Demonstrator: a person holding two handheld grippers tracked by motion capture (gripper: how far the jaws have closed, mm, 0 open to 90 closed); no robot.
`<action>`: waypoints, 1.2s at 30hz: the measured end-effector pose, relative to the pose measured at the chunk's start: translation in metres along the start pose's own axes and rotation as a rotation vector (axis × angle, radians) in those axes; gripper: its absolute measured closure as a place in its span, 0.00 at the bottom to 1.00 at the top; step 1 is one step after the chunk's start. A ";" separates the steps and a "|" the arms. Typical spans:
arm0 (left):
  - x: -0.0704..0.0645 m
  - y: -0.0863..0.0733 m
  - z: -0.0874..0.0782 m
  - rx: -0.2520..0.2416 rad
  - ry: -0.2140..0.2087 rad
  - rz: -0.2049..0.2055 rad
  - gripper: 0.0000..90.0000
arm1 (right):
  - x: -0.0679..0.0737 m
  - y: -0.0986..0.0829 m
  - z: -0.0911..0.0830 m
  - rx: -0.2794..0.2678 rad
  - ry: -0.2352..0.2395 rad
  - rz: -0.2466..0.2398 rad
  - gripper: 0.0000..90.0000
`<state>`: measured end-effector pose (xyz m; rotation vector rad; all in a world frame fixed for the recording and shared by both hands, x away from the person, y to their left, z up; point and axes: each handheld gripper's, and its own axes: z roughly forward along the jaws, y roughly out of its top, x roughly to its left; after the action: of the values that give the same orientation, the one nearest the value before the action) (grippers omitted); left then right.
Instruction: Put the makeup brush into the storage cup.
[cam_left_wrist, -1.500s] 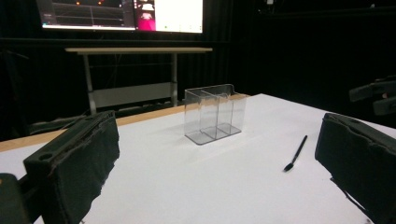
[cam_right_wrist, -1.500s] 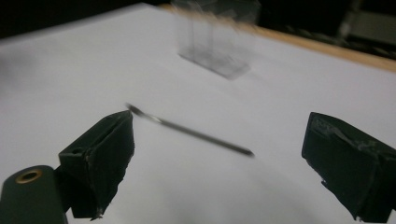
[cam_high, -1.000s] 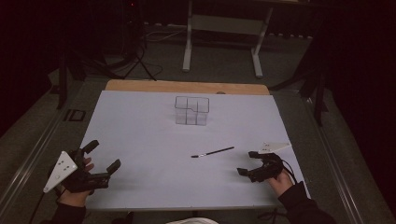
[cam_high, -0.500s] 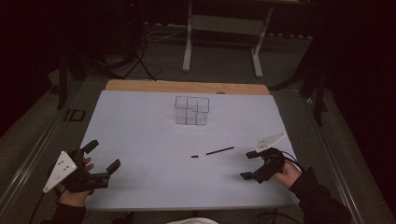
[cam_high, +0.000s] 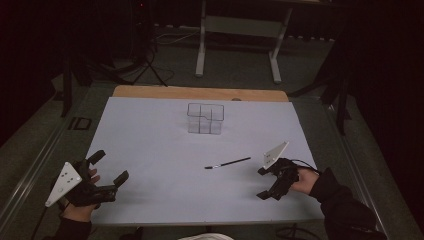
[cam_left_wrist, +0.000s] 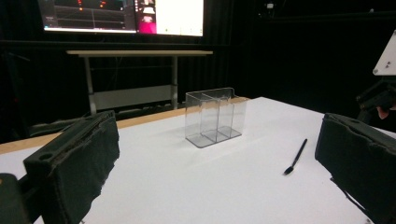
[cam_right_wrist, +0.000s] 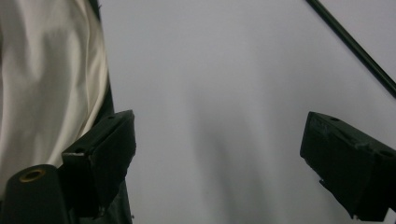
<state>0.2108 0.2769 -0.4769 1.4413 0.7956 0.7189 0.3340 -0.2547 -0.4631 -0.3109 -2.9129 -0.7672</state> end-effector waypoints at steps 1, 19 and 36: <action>0.000 0.000 0.000 0.000 -0.001 -0.001 0.01 | 0.000 0.002 0.000 0.002 0.001 -0.018 0.12; 0.000 0.000 -0.001 -0.002 -0.002 -0.003 0.01 | -0.006 0.021 0.009 0.164 0.074 -0.129 0.12; 0.001 0.000 -0.002 -0.005 -0.005 -0.008 0.01 | -0.022 0.057 0.011 0.280 0.049 -0.235 0.14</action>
<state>0.2096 0.2785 -0.4769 1.4343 0.7955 0.7107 0.3674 -0.2040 -0.4487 0.0765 -2.9896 -0.3752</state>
